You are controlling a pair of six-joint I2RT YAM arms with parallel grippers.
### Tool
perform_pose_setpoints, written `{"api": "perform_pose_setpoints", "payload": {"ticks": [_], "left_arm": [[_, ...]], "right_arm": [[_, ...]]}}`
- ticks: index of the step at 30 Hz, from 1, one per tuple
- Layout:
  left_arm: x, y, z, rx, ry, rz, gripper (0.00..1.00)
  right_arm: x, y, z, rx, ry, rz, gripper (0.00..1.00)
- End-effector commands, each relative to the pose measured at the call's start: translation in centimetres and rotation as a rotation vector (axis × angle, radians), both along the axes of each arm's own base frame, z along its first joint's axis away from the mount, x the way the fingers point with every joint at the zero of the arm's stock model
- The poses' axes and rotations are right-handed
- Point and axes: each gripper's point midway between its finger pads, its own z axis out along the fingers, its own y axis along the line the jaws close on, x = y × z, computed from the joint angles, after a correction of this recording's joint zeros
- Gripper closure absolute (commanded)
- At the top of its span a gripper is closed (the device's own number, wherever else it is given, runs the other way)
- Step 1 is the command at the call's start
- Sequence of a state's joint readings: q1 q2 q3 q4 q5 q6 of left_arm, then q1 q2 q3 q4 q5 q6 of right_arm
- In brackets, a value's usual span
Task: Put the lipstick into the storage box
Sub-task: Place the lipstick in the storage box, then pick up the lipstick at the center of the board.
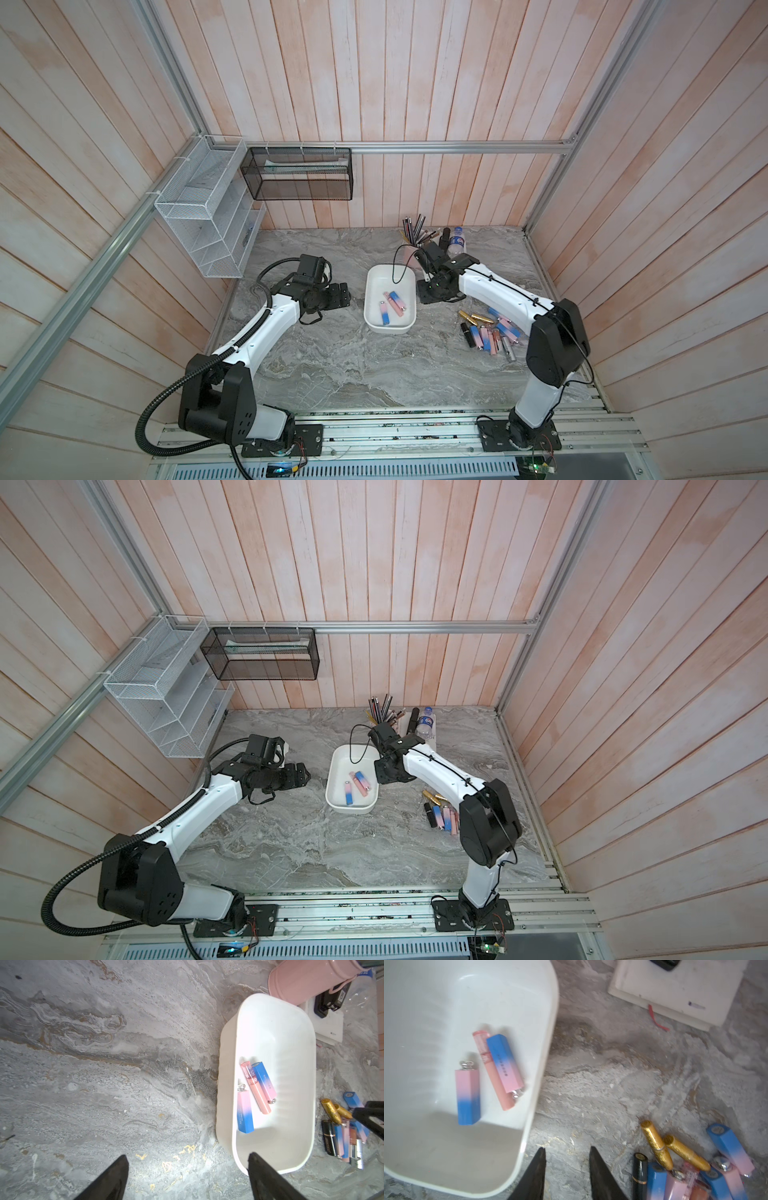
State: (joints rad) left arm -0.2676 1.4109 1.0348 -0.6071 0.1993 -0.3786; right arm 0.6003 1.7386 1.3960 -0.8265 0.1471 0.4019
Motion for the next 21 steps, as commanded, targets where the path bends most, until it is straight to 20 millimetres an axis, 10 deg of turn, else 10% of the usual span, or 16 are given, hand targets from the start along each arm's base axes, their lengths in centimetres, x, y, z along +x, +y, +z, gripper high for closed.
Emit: {"api": "perform_pose_setpoints", "payload": {"ticks": [1,11,21], "left_arm": [[-0.5,-2.3,1.4,-0.110,-0.042,-0.058,0.09],[-3.7,-12.2,7.1,-0.287,-0.108,-0.376,0.09],[-5.1,-14.5,11.5,-0.402,-0.148,-0.462,0.09]], "right_arm": [[-2.1,-2.7,-2.0,-0.027,0.023,-0.079,0.64],[-5.6,-8.4,-5.5,0.001,0.063,-0.222,0.64],[-6.0,-10.8,-7.3,-0.014,0.084,-0.248,0.65]]}}
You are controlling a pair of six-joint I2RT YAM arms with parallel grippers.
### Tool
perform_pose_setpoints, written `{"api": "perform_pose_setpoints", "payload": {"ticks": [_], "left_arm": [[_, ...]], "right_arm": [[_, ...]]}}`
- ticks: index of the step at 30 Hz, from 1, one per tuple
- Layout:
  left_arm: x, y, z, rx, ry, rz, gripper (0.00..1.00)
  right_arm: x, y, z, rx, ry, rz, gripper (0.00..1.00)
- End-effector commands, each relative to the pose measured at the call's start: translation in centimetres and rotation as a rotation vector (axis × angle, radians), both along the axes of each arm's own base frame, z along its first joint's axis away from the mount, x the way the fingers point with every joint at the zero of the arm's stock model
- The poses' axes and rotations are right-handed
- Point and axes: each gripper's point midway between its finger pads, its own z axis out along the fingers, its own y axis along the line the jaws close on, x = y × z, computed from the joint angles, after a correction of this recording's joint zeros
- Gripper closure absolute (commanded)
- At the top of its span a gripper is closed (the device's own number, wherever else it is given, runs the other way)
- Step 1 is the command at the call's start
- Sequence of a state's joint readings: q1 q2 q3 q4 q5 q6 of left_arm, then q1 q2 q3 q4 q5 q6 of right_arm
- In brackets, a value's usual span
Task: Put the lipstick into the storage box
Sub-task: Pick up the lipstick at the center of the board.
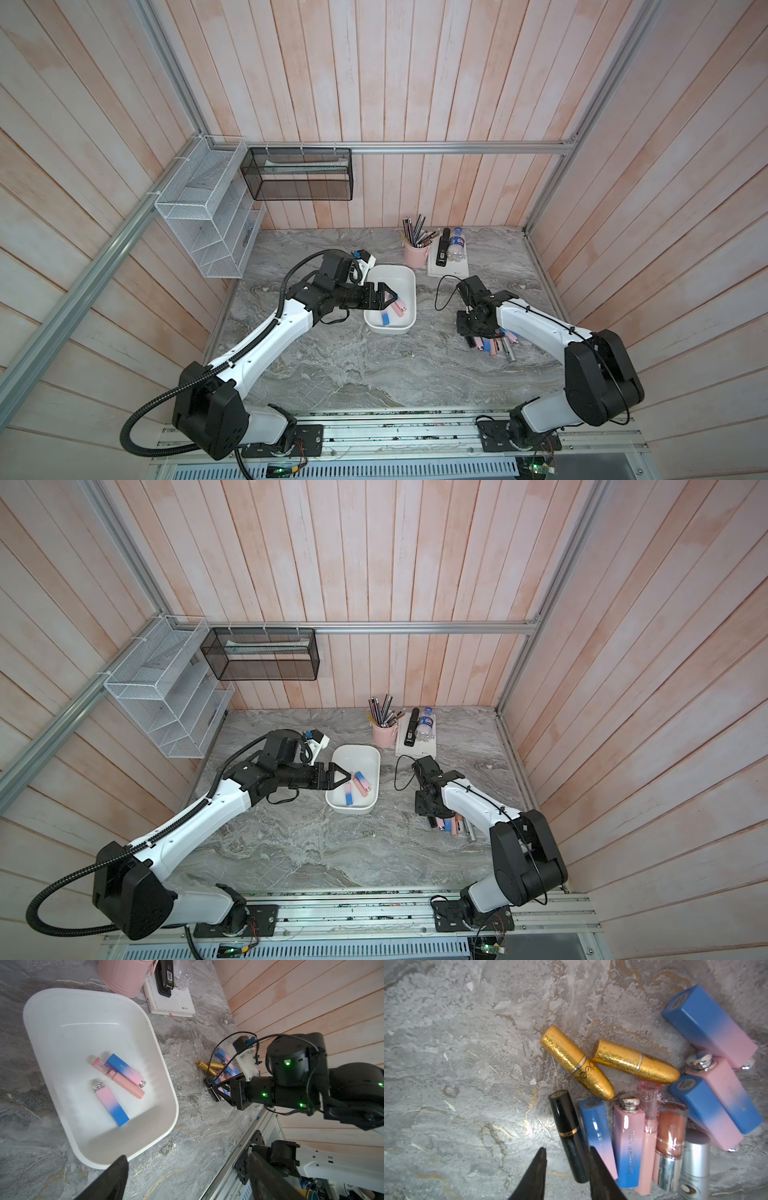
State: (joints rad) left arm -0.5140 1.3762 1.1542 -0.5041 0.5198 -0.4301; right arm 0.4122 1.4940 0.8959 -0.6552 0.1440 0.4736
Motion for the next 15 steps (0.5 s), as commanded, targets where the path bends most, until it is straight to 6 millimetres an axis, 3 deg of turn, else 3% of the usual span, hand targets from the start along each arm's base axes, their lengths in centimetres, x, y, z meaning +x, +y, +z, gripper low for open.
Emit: {"api": "perform_pose_setpoints", "payload": {"ticks": [1,15], "left_arm": [[-0.7,-1.0,2.5,-0.062,-0.028,-0.045,0.09],[-0.2,-1.5,2.5,-0.041,-0.033,-0.043,0.08]], "right_arm": [[-0.1,-0.2,-0.9,0.005,0.010,0.009,0.65],[-0.3,0.4,-3.2,0.046,0.070,0.014,0.67]]}}
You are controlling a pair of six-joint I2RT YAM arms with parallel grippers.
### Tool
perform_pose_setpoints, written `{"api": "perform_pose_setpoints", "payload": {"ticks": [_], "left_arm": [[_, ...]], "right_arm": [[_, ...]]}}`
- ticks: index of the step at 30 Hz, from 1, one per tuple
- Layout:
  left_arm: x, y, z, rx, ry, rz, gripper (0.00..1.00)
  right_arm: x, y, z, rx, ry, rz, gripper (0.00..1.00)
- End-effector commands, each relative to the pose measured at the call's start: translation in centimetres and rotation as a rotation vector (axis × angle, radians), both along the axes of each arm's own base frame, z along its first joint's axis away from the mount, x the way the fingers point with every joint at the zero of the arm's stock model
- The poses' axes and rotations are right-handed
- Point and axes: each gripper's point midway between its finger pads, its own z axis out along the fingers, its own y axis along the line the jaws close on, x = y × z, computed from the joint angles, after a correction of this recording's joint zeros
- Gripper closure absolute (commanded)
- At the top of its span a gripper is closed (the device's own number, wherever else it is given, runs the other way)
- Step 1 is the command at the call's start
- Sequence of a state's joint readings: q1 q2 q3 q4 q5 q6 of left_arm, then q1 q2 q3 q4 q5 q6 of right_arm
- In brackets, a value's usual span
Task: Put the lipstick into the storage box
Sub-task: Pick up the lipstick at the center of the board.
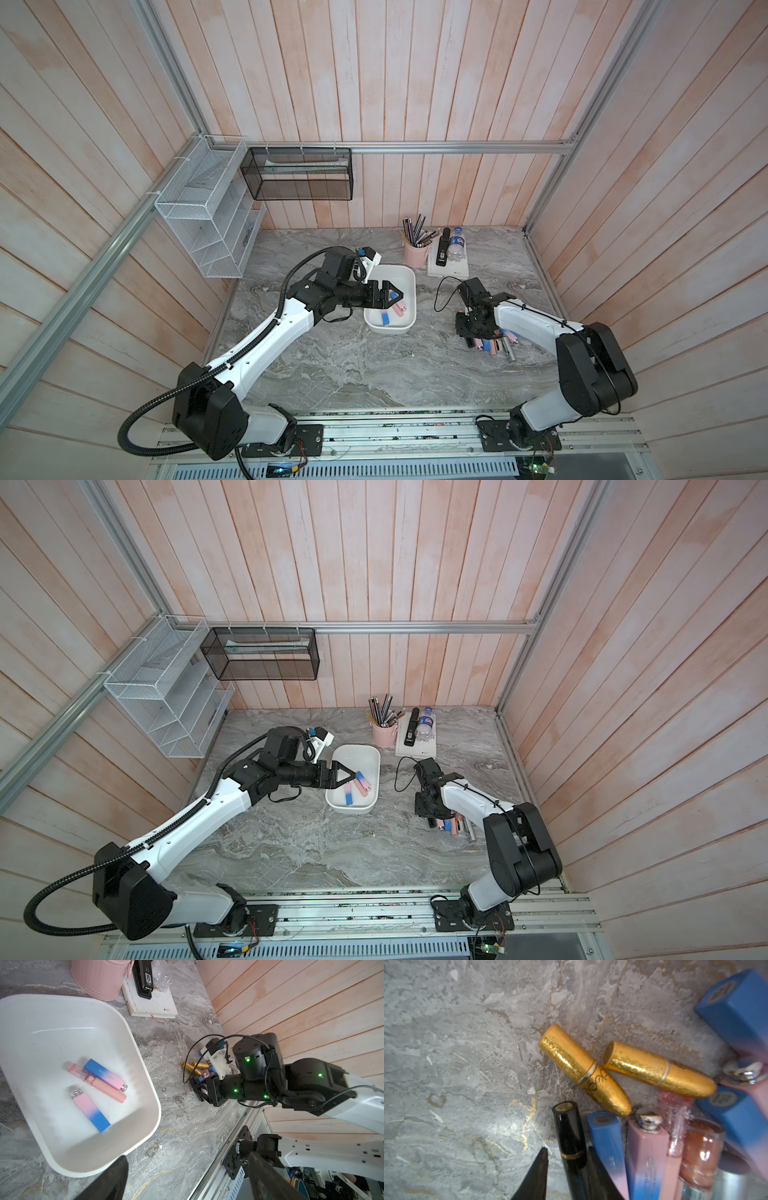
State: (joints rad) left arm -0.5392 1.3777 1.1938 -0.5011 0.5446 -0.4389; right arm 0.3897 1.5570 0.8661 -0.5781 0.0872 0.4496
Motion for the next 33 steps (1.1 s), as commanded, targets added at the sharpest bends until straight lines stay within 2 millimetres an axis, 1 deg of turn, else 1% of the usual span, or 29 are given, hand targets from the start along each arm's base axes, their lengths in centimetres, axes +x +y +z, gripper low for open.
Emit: {"api": "perform_pose_setpoints", "payload": {"ticks": [1,6,10,13,17,20,25,30,33], "left_arm": [[0.3,-0.3,0.6,-0.001,-0.012,-0.004,0.08],[0.5,-0.2,0.2,0.014,-0.008,0.001,0.08],[0.5,-0.1,-0.2,0.023,-0.007,0.007,0.08],[0.5,0.0,-0.5,0.031,-0.005,0.005,0.06],[0.6,0.1,-0.8,0.045,-0.008,0.006,0.05],[0.7,0.3,-1.0,0.063,-0.017,0.011,0.00],[1.1,0.7,-1.2,0.098,-0.040,0.016,0.00],[1.2,1.2,-1.3,0.128,-0.065,0.021,0.00],[1.2,1.6,-1.3,0.144,-0.083,0.026,0.00]], "right_arm": [[-0.5,0.1,-1.0,0.010,0.038,-0.001,0.68],[-0.9,0.1,-1.7,0.012,0.058,-0.008,0.69],[-1.2,0.1,-2.2,0.013,0.076,-0.013,0.73],[-1.4,0.1,-2.5,0.009,0.089,-0.019,0.76],[-1.4,0.5,-2.2,0.005,0.087,-0.015,0.78],[-0.8,1.3,-0.9,0.003,0.061,-0.005,0.79],[1.0,3.2,2.3,0.012,-0.002,0.016,0.79],[3.3,6.1,6.4,0.023,-0.079,0.058,0.79],[4.8,8.4,8.6,0.043,-0.120,0.090,0.79]]}}
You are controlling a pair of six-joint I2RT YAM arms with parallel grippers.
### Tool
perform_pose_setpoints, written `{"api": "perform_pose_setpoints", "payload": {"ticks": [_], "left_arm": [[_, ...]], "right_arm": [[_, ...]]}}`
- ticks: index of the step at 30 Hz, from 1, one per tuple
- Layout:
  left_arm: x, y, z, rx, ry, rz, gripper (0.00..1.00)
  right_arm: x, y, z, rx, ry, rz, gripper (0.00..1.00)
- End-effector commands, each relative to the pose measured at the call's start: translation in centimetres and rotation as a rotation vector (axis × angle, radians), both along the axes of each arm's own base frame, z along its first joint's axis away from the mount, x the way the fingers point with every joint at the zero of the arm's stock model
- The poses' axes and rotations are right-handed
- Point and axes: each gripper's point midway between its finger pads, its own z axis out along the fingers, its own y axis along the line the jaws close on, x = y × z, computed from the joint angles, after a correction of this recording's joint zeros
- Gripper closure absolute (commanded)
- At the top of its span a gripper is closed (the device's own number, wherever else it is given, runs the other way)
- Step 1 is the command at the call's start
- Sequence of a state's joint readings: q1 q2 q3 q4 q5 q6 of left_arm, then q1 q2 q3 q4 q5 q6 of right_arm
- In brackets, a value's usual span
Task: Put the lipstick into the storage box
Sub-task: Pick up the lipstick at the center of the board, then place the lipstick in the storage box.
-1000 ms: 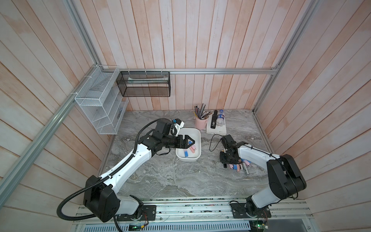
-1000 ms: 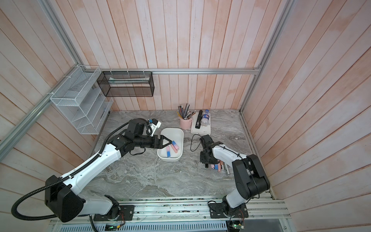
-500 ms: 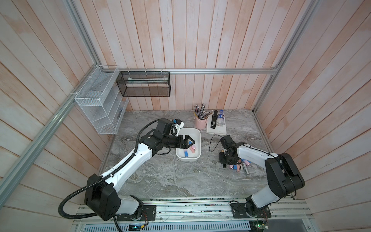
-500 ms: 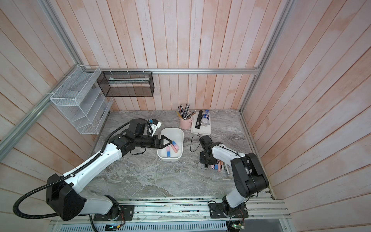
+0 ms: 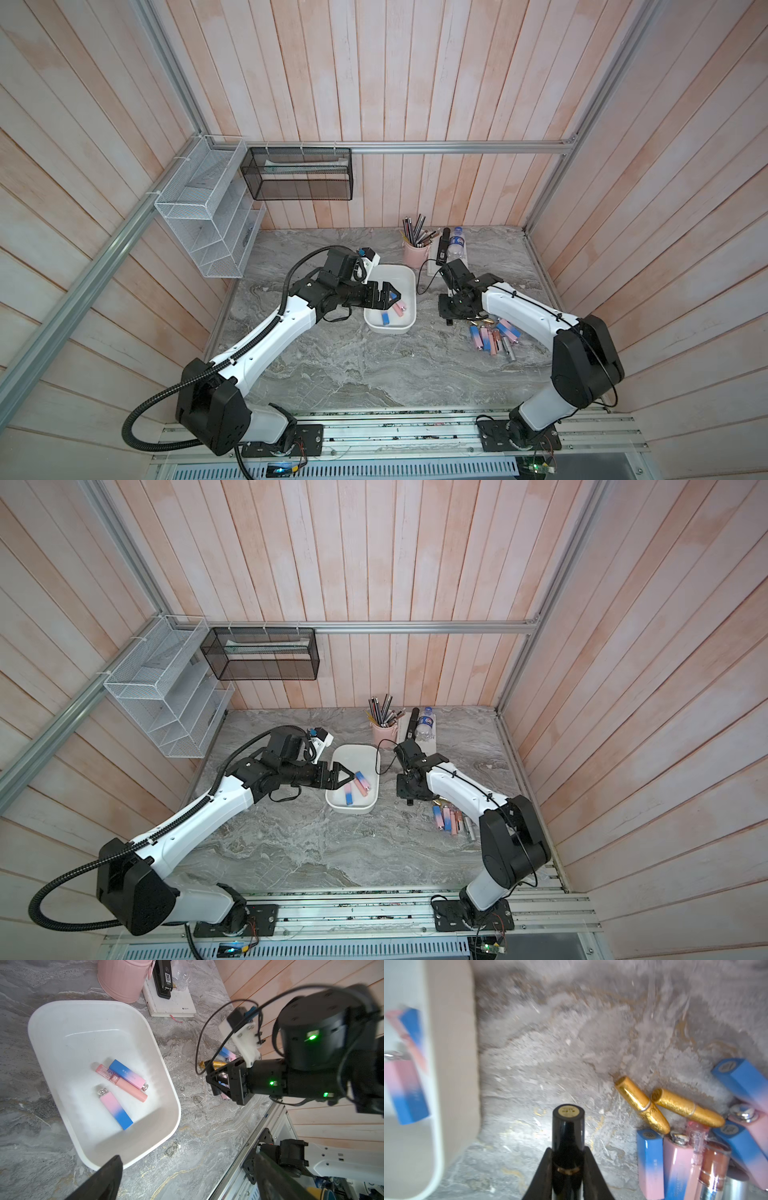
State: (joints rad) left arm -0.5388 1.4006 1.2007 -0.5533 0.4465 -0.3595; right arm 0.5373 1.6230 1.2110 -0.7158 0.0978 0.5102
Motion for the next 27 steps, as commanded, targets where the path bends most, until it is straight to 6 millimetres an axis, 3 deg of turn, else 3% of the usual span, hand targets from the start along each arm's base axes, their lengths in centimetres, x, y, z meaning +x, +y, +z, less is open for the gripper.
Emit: {"api": "perform_pose_setpoints", "payload": {"ticks": [1,7,17,27], "left_arm": [[0.3,0.6,0.7,0.033,-0.052,-0.001,0.00],[0.1,2.0,0.5,0.049,-0.062,0.017,0.00],[0.3,4.6,0.3,0.071,-0.065,0.066,0.00],[0.0,5.9,-0.3,0.099,-0.063,0.092,0.00]], "right_arm": [[0.7,1.6,1.5,-0.023,-0.002,0.013,0.79],[3.1,7.2,3.5,0.015,-0.052,0.106,0.79],[4.5,15.1,0.8,0.042,-0.023,0.250,0.79],[4.2,17.2,-3.2,0.053,0.046,0.294,0.77]]}}
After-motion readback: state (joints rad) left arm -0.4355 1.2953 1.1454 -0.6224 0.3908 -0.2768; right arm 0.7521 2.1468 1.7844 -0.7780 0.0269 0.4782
